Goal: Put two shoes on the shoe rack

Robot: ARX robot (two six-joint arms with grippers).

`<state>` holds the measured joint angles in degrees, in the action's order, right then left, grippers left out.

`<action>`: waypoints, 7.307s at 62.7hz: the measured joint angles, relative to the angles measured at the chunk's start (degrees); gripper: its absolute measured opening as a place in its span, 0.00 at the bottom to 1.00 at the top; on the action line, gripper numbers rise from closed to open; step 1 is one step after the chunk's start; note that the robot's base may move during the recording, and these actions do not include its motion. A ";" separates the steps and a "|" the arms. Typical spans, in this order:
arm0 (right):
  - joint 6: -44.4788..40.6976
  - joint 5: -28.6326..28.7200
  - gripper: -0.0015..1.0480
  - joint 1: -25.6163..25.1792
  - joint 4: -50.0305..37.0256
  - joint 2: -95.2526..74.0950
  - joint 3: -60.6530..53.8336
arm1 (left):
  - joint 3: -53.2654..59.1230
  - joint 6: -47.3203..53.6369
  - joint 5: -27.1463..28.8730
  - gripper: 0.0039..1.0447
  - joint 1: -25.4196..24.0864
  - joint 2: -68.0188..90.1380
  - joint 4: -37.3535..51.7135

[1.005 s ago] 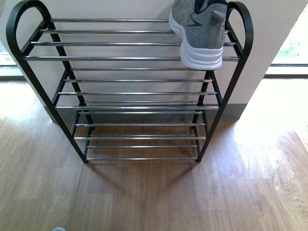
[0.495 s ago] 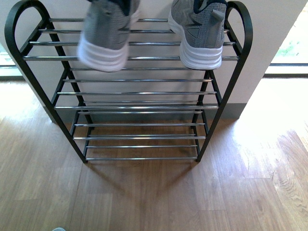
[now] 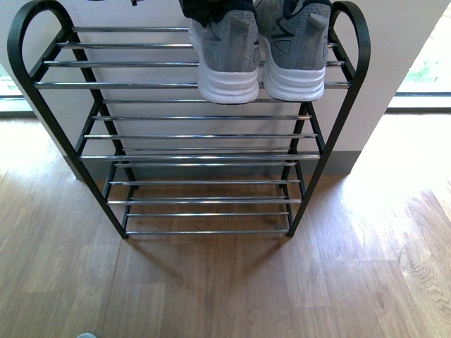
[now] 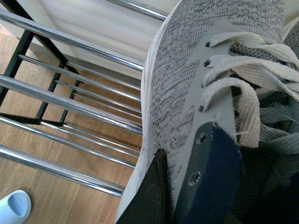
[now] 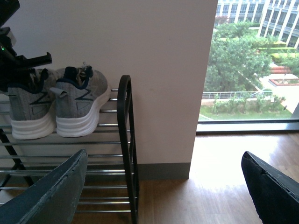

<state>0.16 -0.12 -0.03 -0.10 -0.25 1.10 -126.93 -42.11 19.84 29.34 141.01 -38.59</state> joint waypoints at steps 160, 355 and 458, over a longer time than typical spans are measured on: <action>-0.02 0.02 0.91 0.00 0.00 0.00 0.00 | 123.67 41.51 -19.82 0.01 -29.16 -120.78 55.47; -0.02 0.17 0.91 0.00 0.13 0.02 0.00 | 126.11 41.72 -19.82 0.91 -29.20 -140.10 38.58; -0.02 0.15 0.91 0.00 0.17 0.07 0.00 | 126.11 41.72 -19.85 0.91 -29.20 -140.10 38.56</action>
<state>0.14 0.03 -0.03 0.08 -0.19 1.10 -0.82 -0.38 -0.01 0.14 0.91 -0.03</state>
